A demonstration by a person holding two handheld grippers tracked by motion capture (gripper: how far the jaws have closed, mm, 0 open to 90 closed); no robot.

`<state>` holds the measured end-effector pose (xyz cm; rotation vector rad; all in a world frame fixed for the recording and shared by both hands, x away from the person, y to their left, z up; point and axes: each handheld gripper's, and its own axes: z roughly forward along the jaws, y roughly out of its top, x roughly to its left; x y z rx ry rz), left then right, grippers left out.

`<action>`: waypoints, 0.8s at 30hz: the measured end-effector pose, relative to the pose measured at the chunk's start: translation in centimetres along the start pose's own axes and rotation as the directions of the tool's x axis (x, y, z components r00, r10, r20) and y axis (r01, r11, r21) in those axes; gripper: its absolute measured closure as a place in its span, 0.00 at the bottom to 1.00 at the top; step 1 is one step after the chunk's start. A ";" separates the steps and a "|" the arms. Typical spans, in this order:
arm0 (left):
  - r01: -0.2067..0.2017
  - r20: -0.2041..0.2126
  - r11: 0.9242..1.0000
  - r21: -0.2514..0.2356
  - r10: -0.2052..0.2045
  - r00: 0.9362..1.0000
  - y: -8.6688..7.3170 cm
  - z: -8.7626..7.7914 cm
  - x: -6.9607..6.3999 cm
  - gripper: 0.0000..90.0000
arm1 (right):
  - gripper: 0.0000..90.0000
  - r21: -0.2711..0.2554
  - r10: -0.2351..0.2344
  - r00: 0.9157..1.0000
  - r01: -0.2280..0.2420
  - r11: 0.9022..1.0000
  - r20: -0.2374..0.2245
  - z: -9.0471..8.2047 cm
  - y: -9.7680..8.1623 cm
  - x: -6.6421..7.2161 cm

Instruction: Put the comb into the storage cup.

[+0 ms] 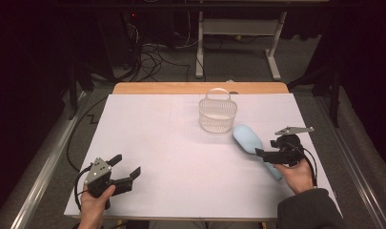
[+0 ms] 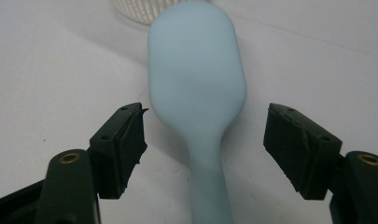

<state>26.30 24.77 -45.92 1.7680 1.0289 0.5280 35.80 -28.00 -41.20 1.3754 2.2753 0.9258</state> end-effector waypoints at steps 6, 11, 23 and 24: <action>-0.001 0.000 1.000 0.001 0.001 1.000 0.0 0.0 0.0 0.18 | 0.36 0.092 0.001 1.000 -0.001 0.996 0.001 0.8 0.3 -0.2; 0.001 0.001 1.000 0.001 -0.001 1.000 0.0 0.0 0.0 0.18 | 0.43 0.159 -0.032 0.999 0.031 0.987 0.003 1.3 0.7 -0.1; 0.003 0.000 1.000 0.003 -0.003 1.000 0.0 0.0 0.0 0.18 | 0.52 0.263 -0.045 0.999 0.043 0.964 0.004 2.7 0.9 0.0; 0.003 0.000 1.000 0.003 -0.003 1.000 0.0 0.0 0.0 0.18 | 0.53 0.267 -0.043 0.999 0.040 0.963 0.005 2.8 0.9 0.0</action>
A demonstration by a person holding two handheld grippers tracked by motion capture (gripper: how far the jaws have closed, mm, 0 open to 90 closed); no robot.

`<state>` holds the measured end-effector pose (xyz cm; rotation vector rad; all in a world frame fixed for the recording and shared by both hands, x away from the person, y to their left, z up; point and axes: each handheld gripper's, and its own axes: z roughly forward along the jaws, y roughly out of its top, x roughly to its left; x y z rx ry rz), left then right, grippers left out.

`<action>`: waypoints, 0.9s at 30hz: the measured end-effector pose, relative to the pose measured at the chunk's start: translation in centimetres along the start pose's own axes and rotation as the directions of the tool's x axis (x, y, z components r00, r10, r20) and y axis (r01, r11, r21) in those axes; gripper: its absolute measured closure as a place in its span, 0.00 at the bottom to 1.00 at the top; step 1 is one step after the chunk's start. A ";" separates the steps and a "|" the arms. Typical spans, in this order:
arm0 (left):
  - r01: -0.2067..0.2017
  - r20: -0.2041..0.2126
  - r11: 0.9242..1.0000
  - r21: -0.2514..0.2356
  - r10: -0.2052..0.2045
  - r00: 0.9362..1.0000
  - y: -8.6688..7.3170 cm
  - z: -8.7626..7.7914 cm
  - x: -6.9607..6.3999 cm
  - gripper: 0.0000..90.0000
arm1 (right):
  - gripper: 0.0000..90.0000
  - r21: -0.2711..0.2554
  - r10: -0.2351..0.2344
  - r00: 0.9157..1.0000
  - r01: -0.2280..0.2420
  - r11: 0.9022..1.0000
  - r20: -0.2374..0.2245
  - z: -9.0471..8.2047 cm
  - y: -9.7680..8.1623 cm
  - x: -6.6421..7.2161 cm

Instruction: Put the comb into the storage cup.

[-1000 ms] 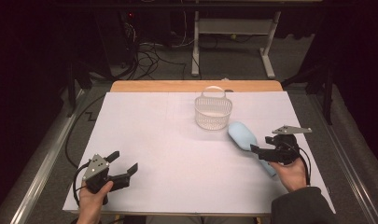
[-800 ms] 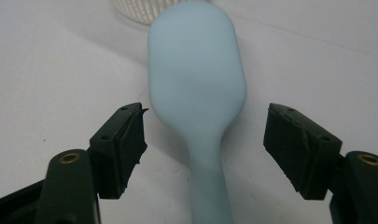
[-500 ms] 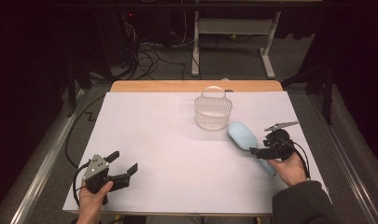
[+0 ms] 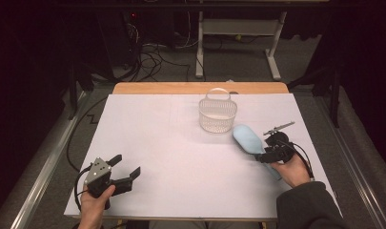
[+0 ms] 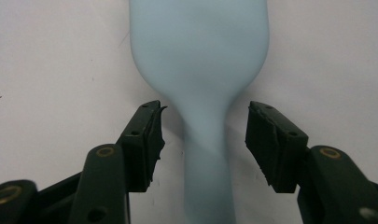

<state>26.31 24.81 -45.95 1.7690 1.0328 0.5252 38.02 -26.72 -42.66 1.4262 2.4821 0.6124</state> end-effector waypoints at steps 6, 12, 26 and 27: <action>0.000 0.000 1.000 0.001 0.000 1.000 0.0 0.0 0.0 0.18 | 0.59 0.038 -0.010 1.000 0.010 0.999 0.002 0.6 0.1 0.0; 0.000 0.002 1.000 0.001 0.000 1.000 0.0 0.0 0.0 0.18 | 0.65 0.067 -0.026 1.000 0.025 0.997 0.011 1.2 0.4 0.2; -0.001 0.003 1.000 0.002 0.001 1.000 0.0 0.0 0.0 0.18 | 0.75 0.092 -0.017 0.999 0.014 0.996 0.033 1.6 0.9 0.4; -0.001 0.003 1.000 0.002 0.001 1.000 0.0 0.0 0.0 0.18 | 0.75 0.094 -0.020 0.999 0.017 0.995 0.036 1.7 0.9 0.5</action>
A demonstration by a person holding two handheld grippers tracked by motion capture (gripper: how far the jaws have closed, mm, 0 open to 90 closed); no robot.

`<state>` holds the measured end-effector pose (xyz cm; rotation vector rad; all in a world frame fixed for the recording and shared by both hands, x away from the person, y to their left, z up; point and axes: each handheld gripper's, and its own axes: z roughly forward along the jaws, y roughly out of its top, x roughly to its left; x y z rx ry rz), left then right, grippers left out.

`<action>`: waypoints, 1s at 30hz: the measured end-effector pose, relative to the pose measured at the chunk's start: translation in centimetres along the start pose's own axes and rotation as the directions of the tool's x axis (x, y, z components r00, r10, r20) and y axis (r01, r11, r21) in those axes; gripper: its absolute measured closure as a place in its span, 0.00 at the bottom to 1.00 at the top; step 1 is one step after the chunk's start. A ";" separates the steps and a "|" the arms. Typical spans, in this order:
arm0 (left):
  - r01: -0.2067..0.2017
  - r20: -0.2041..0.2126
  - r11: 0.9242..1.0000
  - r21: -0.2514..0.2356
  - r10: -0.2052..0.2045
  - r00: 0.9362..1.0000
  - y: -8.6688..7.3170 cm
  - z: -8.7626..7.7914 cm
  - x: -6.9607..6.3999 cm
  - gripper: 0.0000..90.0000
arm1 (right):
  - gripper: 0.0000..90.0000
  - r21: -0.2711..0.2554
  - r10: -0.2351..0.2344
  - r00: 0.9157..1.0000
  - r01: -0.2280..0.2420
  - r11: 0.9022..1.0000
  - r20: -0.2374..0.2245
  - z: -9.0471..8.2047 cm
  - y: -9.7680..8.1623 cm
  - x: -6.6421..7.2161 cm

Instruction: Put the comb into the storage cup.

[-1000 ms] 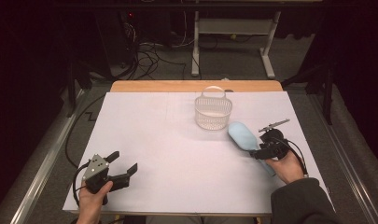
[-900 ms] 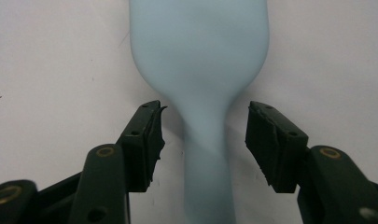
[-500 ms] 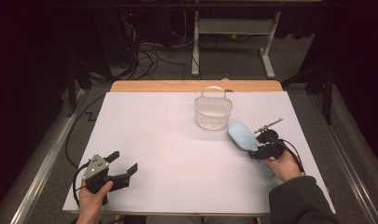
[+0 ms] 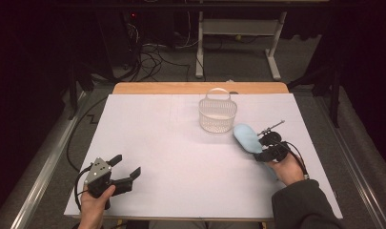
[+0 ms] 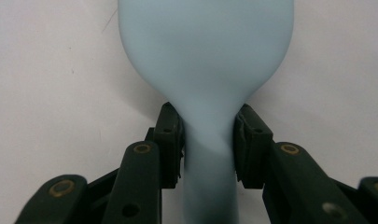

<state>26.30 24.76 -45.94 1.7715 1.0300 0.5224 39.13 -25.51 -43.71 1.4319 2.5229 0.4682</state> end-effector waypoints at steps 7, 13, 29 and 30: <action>-0.002 0.002 1.000 0.001 0.002 1.000 0.0 0.1 -0.1 0.18 | 0.76 0.003 0.002 1.000 -0.002 1.000 0.008 0.0 0.0 0.1; -0.001 -0.007 1.000 -0.008 0.001 1.000 0.1 0.0 -0.1 0.18 | 0.77 -0.006 0.003 1.000 -0.003 1.000 0.018 0.0 0.1 0.2; 0.025 0.089 1.000 -0.003 -0.025 0.996 0.4 0.5 -0.3 0.18 | 0.78 -0.086 0.014 0.999 -0.011 0.996 0.035 -0.7 -0.4 0.1; 0.024 0.088 1.000 -0.003 -0.024 0.996 0.4 0.5 -0.4 0.18 | 0.78 -0.092 0.016 0.999 -0.013 0.996 0.032 -0.8 -0.4 0.1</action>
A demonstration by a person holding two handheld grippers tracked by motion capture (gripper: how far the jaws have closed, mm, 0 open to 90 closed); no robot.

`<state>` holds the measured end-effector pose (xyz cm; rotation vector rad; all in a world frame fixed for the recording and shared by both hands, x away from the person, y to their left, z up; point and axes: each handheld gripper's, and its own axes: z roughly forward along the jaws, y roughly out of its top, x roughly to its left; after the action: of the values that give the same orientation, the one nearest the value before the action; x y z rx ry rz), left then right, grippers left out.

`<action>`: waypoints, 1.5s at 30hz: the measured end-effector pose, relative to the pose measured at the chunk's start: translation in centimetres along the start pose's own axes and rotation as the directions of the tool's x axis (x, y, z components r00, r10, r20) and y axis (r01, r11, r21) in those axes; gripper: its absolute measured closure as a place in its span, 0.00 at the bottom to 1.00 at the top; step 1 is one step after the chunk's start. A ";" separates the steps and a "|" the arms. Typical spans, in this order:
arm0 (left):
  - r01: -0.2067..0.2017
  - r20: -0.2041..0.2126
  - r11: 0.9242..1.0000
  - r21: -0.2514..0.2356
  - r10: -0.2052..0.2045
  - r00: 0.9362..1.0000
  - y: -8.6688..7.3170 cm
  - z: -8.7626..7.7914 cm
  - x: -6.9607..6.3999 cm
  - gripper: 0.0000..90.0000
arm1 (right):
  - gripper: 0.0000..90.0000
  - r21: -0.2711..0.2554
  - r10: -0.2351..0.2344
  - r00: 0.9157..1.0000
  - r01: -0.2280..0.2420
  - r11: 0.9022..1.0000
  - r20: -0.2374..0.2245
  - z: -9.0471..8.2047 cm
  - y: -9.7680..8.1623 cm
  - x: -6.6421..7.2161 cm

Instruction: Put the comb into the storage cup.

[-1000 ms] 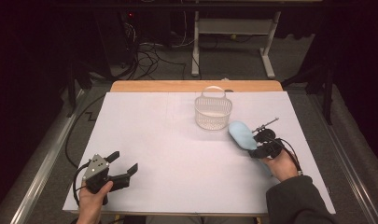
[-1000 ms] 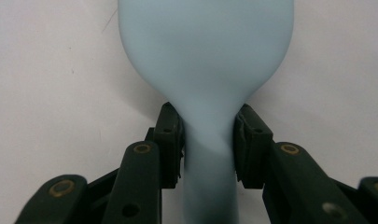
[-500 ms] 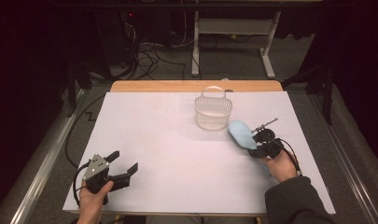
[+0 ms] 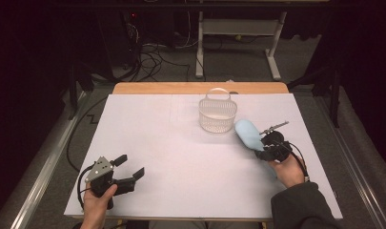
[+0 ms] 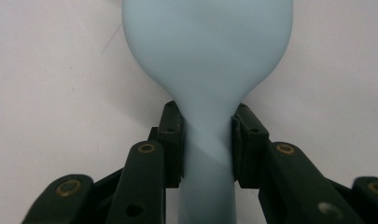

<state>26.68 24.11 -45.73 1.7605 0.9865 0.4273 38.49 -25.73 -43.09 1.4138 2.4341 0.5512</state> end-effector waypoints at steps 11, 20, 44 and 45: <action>-0.042 0.009 0.999 0.012 0.042 0.999 0.6 0.6 -0.8 0.18 | 0.78 -0.039 0.009 1.000 -0.009 0.999 -0.012 -0.4 -0.3 0.0; -0.028 0.040 1.000 -0.006 0.029 0.999 1.0 1.1 -1.2 0.17 | 0.78 -0.084 0.012 1.000 -0.014 0.996 -0.028 -1.0 -0.7 0.1; -0.022 0.042 0.999 -0.027 0.024 0.999 1.9 1.8 -1.5 0.18 | 0.78 -0.151 0.001 0.998 -0.010 0.989 -0.057 -2.0 -1.0 1.3; -0.022 0.043 0.999 -0.028 0.023 0.999 2.0 1.8 -1.5 0.18 | 0.78 -0.151 0.002 0.998 -0.011 0.988 -0.060 -2.1 -1.1 1.3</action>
<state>27.81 21.59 -44.46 1.7506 0.9266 0.4137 36.15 -25.46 -41.73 1.3624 2.3765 0.7730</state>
